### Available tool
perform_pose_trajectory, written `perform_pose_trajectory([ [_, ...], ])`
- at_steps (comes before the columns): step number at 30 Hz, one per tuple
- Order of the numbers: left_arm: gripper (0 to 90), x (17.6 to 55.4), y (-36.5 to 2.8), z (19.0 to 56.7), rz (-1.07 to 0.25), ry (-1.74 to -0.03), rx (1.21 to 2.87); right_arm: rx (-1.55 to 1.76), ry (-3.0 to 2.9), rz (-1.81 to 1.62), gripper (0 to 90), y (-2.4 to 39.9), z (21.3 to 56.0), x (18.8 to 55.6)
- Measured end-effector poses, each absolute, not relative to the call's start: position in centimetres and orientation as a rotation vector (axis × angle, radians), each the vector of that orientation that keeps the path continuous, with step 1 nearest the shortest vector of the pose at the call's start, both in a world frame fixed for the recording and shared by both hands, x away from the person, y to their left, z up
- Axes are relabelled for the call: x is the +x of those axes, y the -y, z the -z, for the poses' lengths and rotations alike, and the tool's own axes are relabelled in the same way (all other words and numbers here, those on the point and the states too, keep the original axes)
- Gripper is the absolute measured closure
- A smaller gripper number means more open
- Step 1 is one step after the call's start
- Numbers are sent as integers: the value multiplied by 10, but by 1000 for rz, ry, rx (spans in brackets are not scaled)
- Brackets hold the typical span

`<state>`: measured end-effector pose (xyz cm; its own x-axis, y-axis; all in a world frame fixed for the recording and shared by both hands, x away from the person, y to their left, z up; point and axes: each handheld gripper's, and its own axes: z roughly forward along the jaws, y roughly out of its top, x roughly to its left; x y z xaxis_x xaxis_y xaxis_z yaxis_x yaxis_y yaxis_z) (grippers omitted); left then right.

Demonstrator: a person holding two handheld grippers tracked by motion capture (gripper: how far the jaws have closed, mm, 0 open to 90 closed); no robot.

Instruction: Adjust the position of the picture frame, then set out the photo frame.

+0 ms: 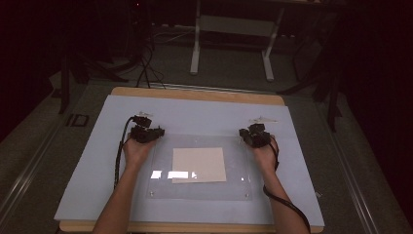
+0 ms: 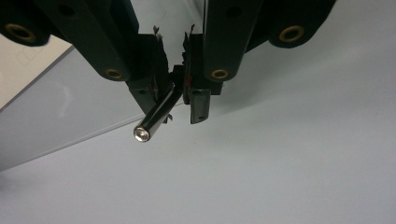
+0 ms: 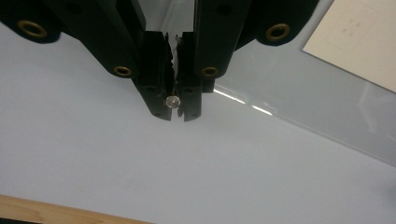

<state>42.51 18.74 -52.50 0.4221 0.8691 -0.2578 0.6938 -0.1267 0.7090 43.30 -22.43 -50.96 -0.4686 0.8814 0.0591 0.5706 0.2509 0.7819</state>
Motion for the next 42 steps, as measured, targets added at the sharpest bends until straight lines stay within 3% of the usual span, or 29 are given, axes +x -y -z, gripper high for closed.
perform_pose_trajectory([
  [12,605,408,-197,520,-360,-1239,1791,1322,-2125,-1090,846,224,511,432],
  [21,584,405,-201,521,-386,-1160,1739,1335,-2108,-1119,841,226,513,432],
  [32,800,403,-195,523,-443,-1170,1754,1350,-2099,-1157,837,228,516,432],
  [42,822,403,-195,524,-467,-1161,1762,1344,-2103,-1168,836,228,516,432],
])
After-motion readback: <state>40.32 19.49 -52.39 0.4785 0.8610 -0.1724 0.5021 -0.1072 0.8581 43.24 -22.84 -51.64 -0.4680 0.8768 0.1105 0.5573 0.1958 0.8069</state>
